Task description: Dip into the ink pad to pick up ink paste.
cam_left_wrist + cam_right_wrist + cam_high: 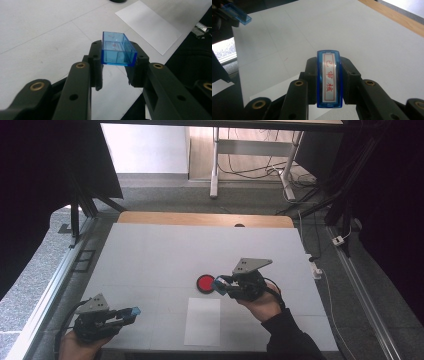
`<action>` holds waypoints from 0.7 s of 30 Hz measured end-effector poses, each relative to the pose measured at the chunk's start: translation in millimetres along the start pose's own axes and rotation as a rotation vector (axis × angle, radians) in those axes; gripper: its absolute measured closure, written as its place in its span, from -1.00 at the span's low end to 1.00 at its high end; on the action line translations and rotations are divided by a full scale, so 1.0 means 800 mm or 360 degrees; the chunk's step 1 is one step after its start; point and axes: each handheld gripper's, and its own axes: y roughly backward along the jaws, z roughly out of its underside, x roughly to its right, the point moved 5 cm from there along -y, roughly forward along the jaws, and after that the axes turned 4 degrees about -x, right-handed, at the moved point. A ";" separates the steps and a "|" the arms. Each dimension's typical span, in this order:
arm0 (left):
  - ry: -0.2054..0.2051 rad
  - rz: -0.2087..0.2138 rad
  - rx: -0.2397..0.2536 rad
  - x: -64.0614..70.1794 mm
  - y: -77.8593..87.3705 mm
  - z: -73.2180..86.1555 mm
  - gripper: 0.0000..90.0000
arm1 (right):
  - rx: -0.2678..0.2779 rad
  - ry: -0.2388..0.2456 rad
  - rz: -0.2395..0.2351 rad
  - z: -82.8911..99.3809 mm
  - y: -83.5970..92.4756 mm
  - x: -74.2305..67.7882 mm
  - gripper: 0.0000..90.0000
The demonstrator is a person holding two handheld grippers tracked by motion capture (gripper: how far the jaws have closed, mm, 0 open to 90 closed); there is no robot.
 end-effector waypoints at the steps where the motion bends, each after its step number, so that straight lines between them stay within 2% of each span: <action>1: 0.0003 0.0003 0.0003 0.000 0.000 0.000 0.52 | -0.0005 -0.0006 0.0010 0.000 -0.002 0.002 0.57; 8: 0.0006 0.0004 -0.0010 0.000 -0.001 0.000 0.52 | -0.0046 -0.0021 0.0024 0.000 -0.019 0.011 0.57; 21: 0.0017 0.0013 -0.0009 -0.001 -0.001 0.000 0.52 | -0.0132 0.0014 0.0042 -0.005 -0.057 0.021 0.57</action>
